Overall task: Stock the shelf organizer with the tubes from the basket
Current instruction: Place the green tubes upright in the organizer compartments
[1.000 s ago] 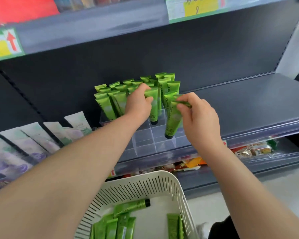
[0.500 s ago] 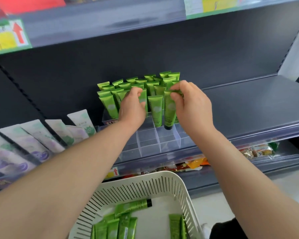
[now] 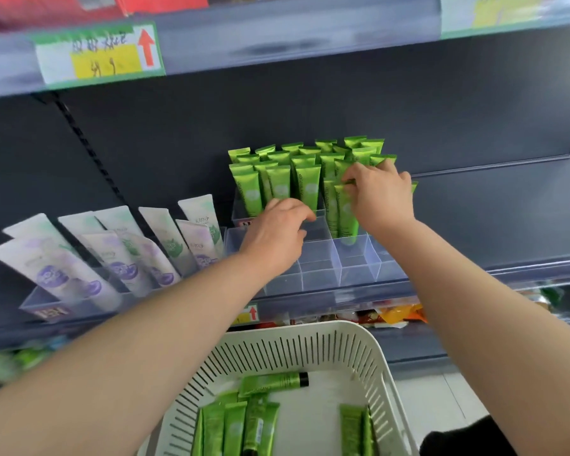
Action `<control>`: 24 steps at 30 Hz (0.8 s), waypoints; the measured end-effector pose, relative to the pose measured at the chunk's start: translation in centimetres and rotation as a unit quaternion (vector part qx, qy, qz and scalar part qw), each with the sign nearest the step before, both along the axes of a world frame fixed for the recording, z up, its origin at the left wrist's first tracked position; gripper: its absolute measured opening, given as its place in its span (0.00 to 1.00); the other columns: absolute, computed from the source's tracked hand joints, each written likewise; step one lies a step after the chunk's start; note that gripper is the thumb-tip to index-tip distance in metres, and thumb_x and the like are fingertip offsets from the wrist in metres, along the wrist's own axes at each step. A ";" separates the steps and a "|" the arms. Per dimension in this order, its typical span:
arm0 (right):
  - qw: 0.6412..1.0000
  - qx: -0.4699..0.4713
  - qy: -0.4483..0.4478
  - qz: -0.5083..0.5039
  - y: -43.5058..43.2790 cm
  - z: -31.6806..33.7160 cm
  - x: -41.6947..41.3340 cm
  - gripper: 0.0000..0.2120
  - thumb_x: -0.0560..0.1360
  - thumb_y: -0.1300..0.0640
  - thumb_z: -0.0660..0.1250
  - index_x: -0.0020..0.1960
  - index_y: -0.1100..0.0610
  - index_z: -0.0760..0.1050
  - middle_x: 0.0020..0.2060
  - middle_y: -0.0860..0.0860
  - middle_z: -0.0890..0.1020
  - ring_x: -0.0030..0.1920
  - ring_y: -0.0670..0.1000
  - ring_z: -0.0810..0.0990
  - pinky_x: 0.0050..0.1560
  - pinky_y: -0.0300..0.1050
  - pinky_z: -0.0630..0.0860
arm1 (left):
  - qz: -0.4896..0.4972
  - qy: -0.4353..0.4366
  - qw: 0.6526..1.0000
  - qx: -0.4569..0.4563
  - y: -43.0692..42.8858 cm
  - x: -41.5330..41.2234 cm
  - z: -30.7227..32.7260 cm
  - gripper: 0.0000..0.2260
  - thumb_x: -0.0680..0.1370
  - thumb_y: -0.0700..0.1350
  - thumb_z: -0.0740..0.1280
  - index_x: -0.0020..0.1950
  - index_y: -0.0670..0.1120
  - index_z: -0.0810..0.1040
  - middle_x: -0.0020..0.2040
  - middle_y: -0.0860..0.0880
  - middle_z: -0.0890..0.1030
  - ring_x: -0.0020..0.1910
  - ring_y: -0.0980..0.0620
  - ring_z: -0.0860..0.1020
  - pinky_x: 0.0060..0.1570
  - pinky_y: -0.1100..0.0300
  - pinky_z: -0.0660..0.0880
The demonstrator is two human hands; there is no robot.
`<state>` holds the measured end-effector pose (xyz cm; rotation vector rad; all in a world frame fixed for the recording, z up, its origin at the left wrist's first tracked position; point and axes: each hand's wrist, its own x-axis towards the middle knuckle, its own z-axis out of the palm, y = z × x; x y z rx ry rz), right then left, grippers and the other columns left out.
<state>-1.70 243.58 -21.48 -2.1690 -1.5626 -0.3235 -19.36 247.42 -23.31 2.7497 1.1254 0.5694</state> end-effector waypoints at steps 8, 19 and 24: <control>1.000 0.007 -0.014 0.008 -1.0 0.2 -0.5 0.13 0.78 0.59 0.63 0.61 0.51 0.74 0.54 0.51 0.81 0.60 0.58 0.69 0.52 0.52 0.63 | -0.038 0.035 0.998 0.044 -1.4 -1.0 0.2 0.15 0.79 0.38 0.64 0.65 0.48 0.77 0.68 0.50 0.73 0.66 0.47 0.67 0.60 0.47 0.70; 0.984 0.139 -0.014 0.107 -8.1 -7.8 -7.7 0.10 0.74 0.62 0.66 0.54 0.54 0.78 0.46 0.50 0.81 0.51 0.59 0.75 0.43 0.50 0.65 | -0.061 -0.044 0.997 0.019 -6.8 -6.8 -6.5 0.12 0.74 0.33 0.67 0.56 0.44 0.81 0.56 0.48 0.81 0.58 0.46 0.75 0.55 0.49 0.75; 0.989 -0.012 0.031 0.145 -10.6 -14.9 -11.4 0.11 0.71 0.63 0.69 0.52 0.53 0.79 0.45 0.50 0.82 0.49 0.58 0.77 0.44 0.52 0.71 | -0.002 0.026 0.998 -0.054 -8.7 -11.3 -12.5 0.13 0.75 0.35 0.66 0.56 0.46 0.81 0.57 0.50 0.80 0.59 0.48 0.74 0.59 0.49 0.73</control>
